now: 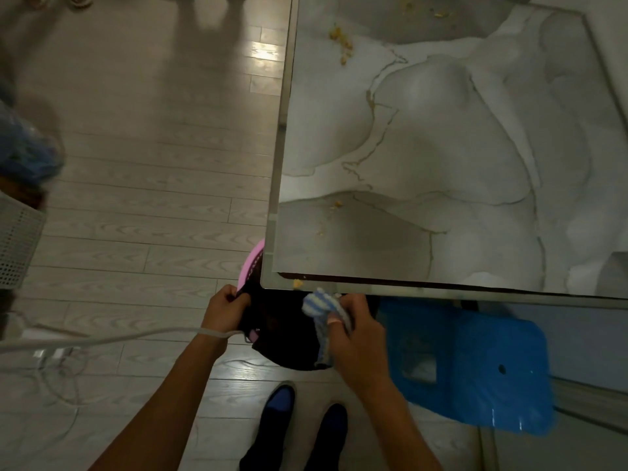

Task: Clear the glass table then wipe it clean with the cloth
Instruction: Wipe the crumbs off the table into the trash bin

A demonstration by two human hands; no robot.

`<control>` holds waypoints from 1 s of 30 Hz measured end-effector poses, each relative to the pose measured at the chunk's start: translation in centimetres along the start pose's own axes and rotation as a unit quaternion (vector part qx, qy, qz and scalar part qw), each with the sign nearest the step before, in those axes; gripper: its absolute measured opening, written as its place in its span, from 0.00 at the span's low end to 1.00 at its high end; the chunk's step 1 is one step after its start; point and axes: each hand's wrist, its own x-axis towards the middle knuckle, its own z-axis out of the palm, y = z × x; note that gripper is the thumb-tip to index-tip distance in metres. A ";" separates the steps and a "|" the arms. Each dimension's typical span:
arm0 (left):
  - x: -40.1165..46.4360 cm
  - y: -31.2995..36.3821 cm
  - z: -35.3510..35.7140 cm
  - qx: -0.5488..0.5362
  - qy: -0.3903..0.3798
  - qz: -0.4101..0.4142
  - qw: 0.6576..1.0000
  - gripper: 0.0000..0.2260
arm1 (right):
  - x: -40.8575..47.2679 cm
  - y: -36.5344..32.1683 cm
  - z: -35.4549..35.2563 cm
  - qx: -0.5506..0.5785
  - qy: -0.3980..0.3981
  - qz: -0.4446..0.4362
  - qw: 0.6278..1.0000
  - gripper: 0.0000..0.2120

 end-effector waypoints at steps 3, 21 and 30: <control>0.5 -0.1 -0.9 -0.006 0.000 -0.001 1.000 0.03 | 2.5 -3.1 -3.4 -0.003 0.102 -0.070 0.992 0.10; 0.9 0.4 -2.1 -0.018 0.006 0.003 1.000 0.08 | 10.5 -3.4 4.8 -0.081 -0.003 -0.139 0.987 0.05; 0.1 0.2 -2.7 -0.017 0.007 0.002 1.000 0.07 | 2.9 -1.9 6.6 -0.082 0.002 -0.200 0.976 0.08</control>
